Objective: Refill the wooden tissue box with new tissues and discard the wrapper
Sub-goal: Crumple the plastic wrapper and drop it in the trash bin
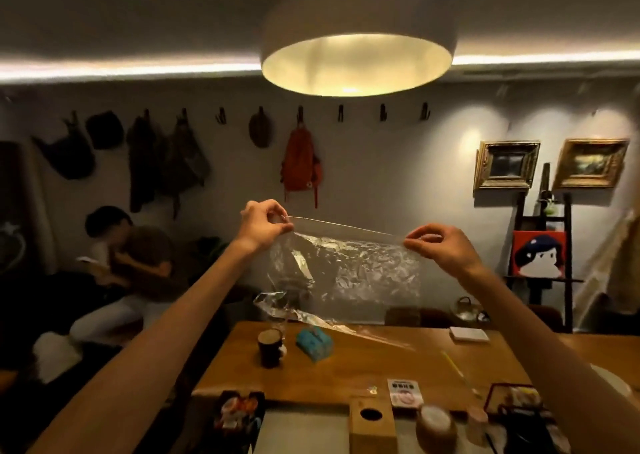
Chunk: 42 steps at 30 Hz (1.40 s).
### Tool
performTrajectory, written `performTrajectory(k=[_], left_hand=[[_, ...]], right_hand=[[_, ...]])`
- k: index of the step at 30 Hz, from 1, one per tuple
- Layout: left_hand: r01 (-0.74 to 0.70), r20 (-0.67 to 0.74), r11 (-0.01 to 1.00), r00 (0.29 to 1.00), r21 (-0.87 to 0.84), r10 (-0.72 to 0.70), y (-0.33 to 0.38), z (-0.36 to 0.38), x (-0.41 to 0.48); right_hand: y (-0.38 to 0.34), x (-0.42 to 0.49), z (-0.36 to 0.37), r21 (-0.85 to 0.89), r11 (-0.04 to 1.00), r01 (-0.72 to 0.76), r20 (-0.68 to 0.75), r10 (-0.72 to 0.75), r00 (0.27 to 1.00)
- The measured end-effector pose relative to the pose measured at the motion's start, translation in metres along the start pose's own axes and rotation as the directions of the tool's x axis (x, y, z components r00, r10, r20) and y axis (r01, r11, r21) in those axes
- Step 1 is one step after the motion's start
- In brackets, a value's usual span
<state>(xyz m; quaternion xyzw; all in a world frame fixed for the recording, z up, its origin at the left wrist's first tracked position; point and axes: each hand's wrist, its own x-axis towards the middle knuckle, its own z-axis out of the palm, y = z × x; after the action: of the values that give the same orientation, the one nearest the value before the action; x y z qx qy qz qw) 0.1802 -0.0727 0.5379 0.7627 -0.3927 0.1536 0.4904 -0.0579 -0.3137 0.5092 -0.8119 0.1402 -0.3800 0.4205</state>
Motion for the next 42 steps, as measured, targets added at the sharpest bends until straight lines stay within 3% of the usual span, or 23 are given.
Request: performTrajectory(k=[4, 9, 12, 14, 16, 18, 19, 20, 22, 23, 25, 28, 32, 35, 37, 40, 42], left_hand=[[0.090, 0.185, 0.969, 0.982, -0.231, -0.047, -0.014, -0.033, -0.008], [0.104, 0.004, 0.800, 0.992, -0.591, -0.126, -0.033, -0.056, -0.026], [0.129, -0.028, 0.787, 0.983, -0.603, -0.182, -0.049, -0.068, -0.033], [0.225, -0.017, 0.849, 0.964, -0.478, -0.265, -0.061, -0.078, -0.036], [0.283, -0.100, 0.950, 0.950, -0.132, -0.297, -0.068, -0.092, -0.042], [0.048, -0.117, 0.967, 0.993, 0.251, -0.019, -0.061, -0.104, -0.053], [-0.108, 0.024, 0.941, 0.994, 0.322, 0.106, -0.054, -0.110, -0.059], [-0.193, 0.229, 0.938, 0.965, 0.287, 0.129, -0.046, -0.114, -0.066], [-0.038, 0.610, 0.996, 0.792, 0.085, -0.022, -0.042, -0.119, -0.082], [0.083, 0.705, 0.997, 0.706, 0.013, -0.068, -0.045, -0.121, -0.089], [0.249, 0.761, 0.964, 0.642, -0.093, -0.092, -0.056, -0.125, -0.104], [0.374, 0.697, 0.896, 0.708, -0.237, -0.111, -0.077, -0.120, -0.133], [0.458, 0.554, 0.780, 0.814, -0.426, -0.175, -0.095, -0.122, -0.161], [0.506, 0.460, 0.585, 0.854, -0.633, -0.241, -0.110, -0.143, -0.176], [0.493, 0.423, 0.472, 0.870, -0.731, -0.255, -0.119, -0.158, -0.189], [0.491, 0.424, 0.360, 0.870, -0.793, -0.252, -0.128, -0.174, -0.206], [0.505, 0.428, 0.342, 0.860, -0.793, -0.278, -0.133, -0.183, -0.214]], right_hand=[[-0.013, 0.001, 0.019, 0.107, 0.994, -0.003, 0.061, -0.004, 0.998], [-0.029, -0.002, 0.062, 0.283, 0.959, 0.024, 0.010, -0.028, 1.000], [-0.037, -0.005, 0.088, 0.312, 0.949, 0.049, 0.020, -0.058, 0.998], [-0.044, -0.007, 0.101, 0.300, 0.951, 0.069, 0.052, -0.089, 0.995], [-0.052, -0.005, 0.113, 0.252, 0.961, 0.116, 0.112, -0.148, 0.983], [-0.065, -0.001, 0.127, 0.189, 0.966, 0.179, 0.235, -0.222, 0.946], [-0.077, 0.003, 0.137, 0.148, 0.964, 0.219, 0.325, -0.257, 0.910], [-0.091, 0.006, 0.147, 0.096, 0.959, 0.266, 0.419, -0.281, 0.863], [-0.121, 0.011, 0.171, -0.004, 0.929, 0.370, 0.575, -0.301, 0.761], [-0.135, 0.013, 0.182, -0.044, 0.896, 0.442, 0.618, -0.323, 0.717], [-0.157, 0.016, 0.200, -0.108, 0.809, 0.578, 0.646, -0.385, 0.659], [-0.170, 0.015, 0.225, -0.124, 0.764, 0.633, 0.616, -0.441, 0.653], [-0.158, 0.013, 0.258, -0.139, 0.787, 0.601, 0.536, -0.450, 0.714], [-0.129, -0.008, 0.265, -0.140, 0.881, 0.453, 0.370, -0.378, 0.849], [-0.103, -0.032, 0.273, 0.054, 0.982, 0.180, 0.415, -0.186, 0.891], [-0.074, -0.065, 0.298, 0.313, 0.904, -0.291, 0.674, 0.005, 0.739], [-0.066, -0.078, 0.316, 0.352, 0.841, -0.412, 0.744, 0.015, 0.667]])
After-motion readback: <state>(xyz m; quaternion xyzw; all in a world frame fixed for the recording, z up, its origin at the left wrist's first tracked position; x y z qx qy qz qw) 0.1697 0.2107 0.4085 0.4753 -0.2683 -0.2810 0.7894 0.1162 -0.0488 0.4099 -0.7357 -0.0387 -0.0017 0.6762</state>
